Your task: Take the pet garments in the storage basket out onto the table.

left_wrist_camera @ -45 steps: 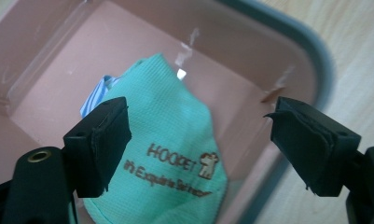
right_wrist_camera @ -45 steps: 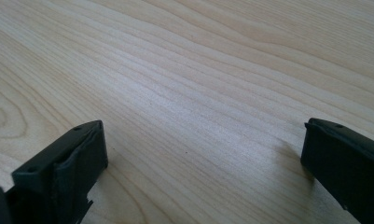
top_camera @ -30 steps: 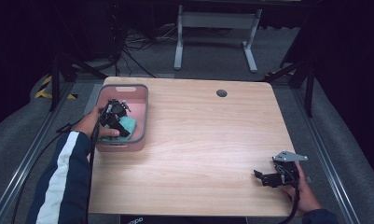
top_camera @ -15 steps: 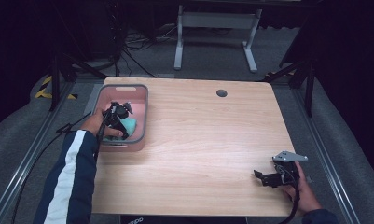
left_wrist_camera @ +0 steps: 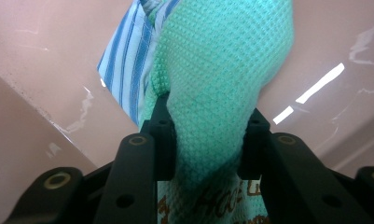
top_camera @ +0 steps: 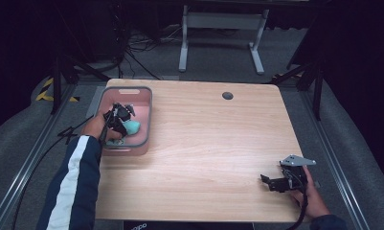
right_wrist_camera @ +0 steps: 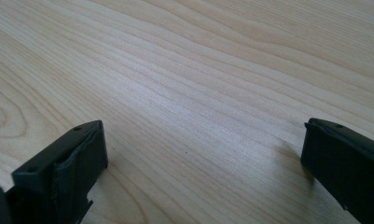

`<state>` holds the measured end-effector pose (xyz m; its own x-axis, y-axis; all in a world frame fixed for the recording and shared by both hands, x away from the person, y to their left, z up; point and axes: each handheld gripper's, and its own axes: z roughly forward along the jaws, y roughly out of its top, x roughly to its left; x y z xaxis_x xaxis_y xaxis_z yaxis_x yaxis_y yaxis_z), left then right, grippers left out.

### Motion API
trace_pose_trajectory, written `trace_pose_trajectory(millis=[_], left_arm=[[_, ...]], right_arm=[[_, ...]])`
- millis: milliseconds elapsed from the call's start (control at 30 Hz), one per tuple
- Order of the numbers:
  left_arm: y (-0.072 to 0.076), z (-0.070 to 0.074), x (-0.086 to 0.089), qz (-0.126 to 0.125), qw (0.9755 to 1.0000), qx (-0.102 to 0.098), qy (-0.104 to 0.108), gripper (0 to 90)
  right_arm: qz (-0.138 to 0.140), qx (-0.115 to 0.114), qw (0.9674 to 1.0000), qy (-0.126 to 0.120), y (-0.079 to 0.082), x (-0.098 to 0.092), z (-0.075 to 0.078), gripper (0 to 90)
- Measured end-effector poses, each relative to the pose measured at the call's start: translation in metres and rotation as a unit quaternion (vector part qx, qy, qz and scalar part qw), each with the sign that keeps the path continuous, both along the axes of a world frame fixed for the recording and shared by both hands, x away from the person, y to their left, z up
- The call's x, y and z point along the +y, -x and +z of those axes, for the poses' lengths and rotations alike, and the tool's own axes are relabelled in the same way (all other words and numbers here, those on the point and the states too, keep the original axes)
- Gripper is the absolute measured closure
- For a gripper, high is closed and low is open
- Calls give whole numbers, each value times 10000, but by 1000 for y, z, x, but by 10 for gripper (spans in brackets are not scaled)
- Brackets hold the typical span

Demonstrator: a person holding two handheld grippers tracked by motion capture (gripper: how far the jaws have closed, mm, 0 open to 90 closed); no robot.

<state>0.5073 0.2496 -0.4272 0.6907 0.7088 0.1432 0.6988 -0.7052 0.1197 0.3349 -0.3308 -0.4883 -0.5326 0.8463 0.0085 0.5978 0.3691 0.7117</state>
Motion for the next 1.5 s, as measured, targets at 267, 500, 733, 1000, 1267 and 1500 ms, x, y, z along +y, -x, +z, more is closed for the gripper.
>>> trace_pose_trajectory(millis=[267,500,733,1000,1267,1500], left_arm=[[3,6,3,-18,9997,-164,159,702],[6,15,5,29,9983,-460,354,711],[14,29,8,84,9934,-991,577,716],[28,47,15,110,9850,-1360,1060,717],[42,63,21,92,9730,-1748,1507,720],[54,75,27,71,9623,-2062,1771,723]], right_arm=[[0,1,10000,14,0,0,0,7],[1,1,10000,15,0,0,0,7],[2,0,10000,17,0,0,0,7],[2,1,10000,15,0,0,0,7],[2,1,10000,16,0,0,0,7],[2,-1,10000,19,0,0,0,7]])
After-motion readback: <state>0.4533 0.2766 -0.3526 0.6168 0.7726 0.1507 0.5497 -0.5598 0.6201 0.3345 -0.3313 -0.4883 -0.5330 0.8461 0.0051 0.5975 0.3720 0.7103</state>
